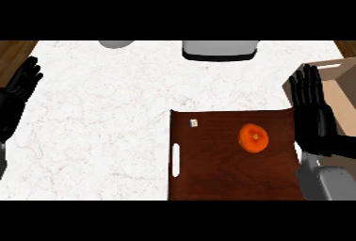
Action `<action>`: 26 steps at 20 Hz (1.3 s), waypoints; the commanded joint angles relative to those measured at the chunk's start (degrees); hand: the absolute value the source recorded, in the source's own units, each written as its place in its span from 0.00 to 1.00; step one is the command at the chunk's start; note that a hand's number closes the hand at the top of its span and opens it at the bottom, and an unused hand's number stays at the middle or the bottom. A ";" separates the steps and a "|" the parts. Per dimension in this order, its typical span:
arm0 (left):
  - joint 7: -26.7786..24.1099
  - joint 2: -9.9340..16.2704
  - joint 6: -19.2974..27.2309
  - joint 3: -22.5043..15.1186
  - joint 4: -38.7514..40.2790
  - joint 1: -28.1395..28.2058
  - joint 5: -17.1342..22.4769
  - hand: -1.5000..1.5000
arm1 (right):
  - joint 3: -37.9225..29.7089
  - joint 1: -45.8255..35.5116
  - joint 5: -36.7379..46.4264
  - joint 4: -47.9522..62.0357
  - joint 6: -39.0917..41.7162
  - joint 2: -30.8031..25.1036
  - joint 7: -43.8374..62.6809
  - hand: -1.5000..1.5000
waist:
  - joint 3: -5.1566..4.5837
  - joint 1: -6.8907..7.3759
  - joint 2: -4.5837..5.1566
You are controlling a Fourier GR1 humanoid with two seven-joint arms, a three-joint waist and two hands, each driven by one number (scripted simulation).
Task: Pick the squash from the tray and place it in the cardboard box
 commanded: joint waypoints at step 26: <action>6.68 -17.99 11.60 -3.83 -12.97 9.29 5.15 0.50 | -0.82 37.30 22.79 -25.07 -1.04 -28.22 36.29 0.00 | -1.46 -0.45 -0.64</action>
